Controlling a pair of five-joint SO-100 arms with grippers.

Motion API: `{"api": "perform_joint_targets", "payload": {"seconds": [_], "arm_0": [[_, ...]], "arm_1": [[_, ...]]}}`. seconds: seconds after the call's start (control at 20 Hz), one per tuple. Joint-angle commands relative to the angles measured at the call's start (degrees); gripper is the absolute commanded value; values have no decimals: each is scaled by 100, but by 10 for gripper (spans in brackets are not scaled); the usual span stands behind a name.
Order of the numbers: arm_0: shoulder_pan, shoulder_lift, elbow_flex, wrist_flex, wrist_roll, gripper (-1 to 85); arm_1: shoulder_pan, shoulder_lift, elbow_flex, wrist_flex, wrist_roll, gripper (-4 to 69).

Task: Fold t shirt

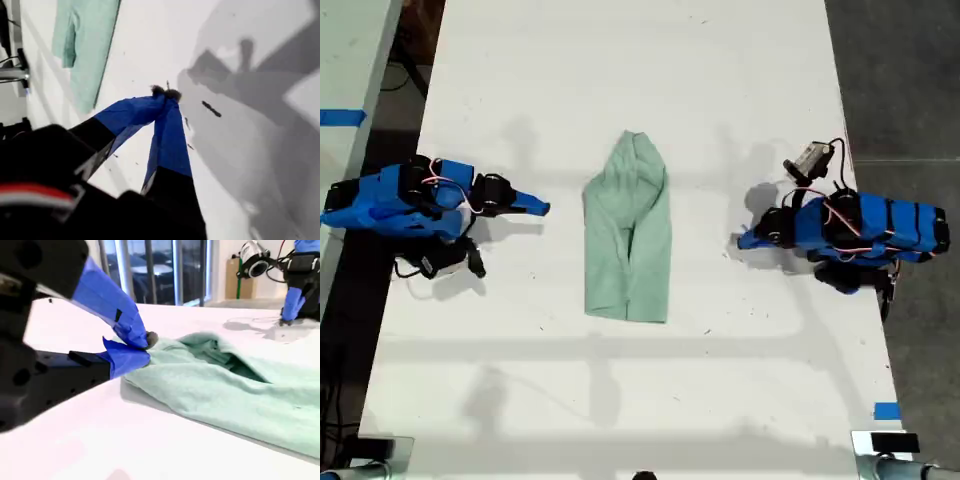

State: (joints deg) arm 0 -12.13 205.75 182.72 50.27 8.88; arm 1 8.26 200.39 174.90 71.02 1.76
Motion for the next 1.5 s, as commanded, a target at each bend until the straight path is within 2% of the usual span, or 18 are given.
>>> {"api": "perform_joint_targets", "payload": {"seconds": [0.0,0.05,0.15,0.2,0.3,0.35,0.4,0.5,0.55,0.75,0.95,1.1,1.15,1.2,1.3,1.45], "arm_0": [[360,-281,-510,-290,-519,-1],[598,-826,-888,-466,-686,6],[1002,-2505,-1854,-949,-791,104],[1169,-3375,-2276,-1222,-791,123],[1503,-4808,-2830,-1934,-545,125],[1714,-5458,-3041,-2250,-492,126],[1898,-6144,-3313,-2435,-510,126],[2232,-7567,-3946,-2593,-677,134],[2364,-8262,-4254,-2610,-782,145],[2531,-10318,-5502,-2382,-1028,190],[2487,-10995,-6021,-2373,-1266,192],[2452,-11514,-6390,-2373,-1283,175],[2452,-11777,-6636,-2382,-1055,108],[2443,-12120,-7022,-2171,-932,-1],[2558,-12639,-7875,-1406,-861,-1],[2883,-12683,-8499,-932,-1143,-1]], "arm_1": [[-167,-132,-352,-1037,62,-16],[-220,-510,-492,-1424,176,-16],[-501,-2153,-1046,-2593,158,21],[-659,-3349,-1696,-2953,97,33],[-1028,-5607,-3287,-3120,-105,95],[-1160,-6425,-3753,-3454,-211,127],[-1266,-6987,-3841,-4078,-255,160],[-1441,-7840,-3656,-5300,-149,157],[-1529,-8253,-3779,-5476,-88,159],[-1846,-9853,-5291,-4808,-88,164],[-1960,-10951,-6328,-4737,-167,177],[-1995,-11584,-7075,-4456,-237,181],[-2021,-11725,-7251,-4342,-185,32],[-2074,-11804,-7356,-4298,-105,5],[-2241,-11927,-7664,-4096,-35,5],[-2522,-12032,-8402,-3472,44,5]]}}
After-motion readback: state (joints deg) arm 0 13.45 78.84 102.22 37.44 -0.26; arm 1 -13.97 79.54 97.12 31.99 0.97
